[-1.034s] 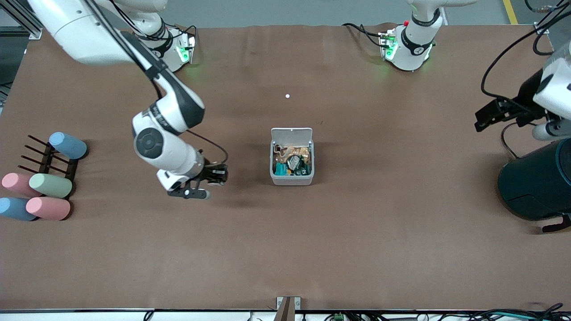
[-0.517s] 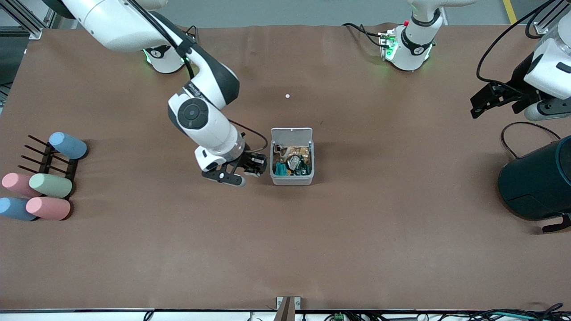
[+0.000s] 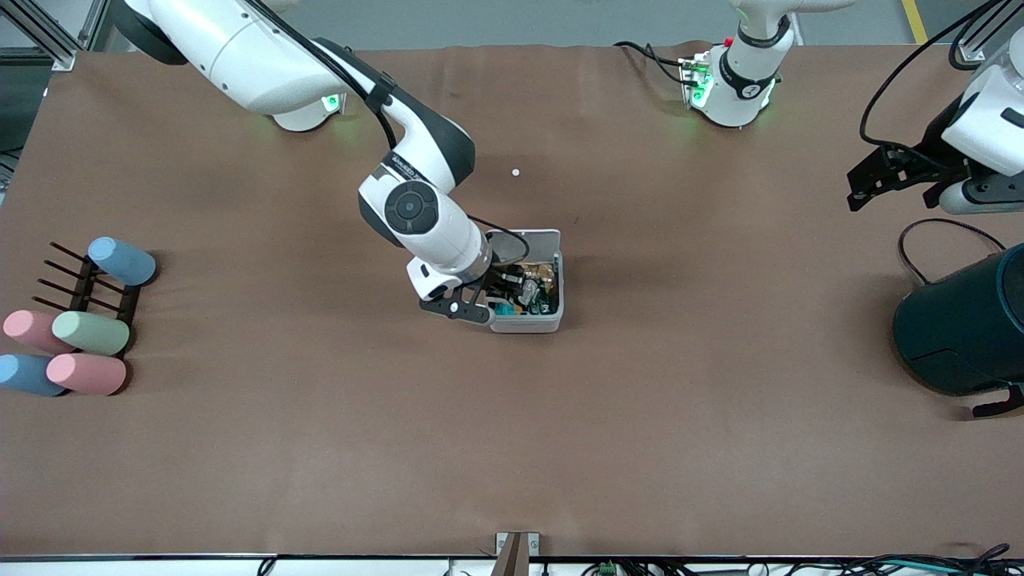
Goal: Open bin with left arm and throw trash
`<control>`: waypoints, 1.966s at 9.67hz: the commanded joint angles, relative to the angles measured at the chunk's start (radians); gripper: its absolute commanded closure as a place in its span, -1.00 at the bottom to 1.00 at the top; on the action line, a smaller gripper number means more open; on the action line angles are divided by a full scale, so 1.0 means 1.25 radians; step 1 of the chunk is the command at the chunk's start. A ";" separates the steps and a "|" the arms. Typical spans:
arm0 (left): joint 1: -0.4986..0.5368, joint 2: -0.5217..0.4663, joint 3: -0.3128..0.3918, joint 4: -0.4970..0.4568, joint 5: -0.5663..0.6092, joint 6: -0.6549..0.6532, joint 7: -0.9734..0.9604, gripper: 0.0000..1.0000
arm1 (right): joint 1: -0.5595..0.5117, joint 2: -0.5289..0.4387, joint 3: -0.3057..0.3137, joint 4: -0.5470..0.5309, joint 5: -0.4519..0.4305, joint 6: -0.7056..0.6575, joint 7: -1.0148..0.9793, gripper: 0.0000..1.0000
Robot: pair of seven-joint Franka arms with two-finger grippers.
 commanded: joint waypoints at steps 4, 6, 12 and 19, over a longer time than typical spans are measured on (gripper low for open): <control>0.003 -0.020 0.029 0.010 -0.050 -0.017 0.040 -1.00 | 0.024 0.018 -0.022 0.023 -0.002 -0.003 0.023 -0.84; 0.005 -0.017 0.033 0.011 -0.070 -0.017 0.041 -1.00 | 0.022 0.015 -0.022 0.033 -0.001 -0.006 0.026 -1.00; -0.001 -0.015 0.034 0.011 -0.066 -0.017 0.036 -1.00 | -0.062 -0.067 -0.013 0.051 0.003 -0.146 -0.098 -1.00; 0.000 -0.013 0.033 0.012 -0.062 -0.017 0.022 -1.00 | -0.237 -0.152 -0.014 0.050 0.004 -0.361 -0.419 -1.00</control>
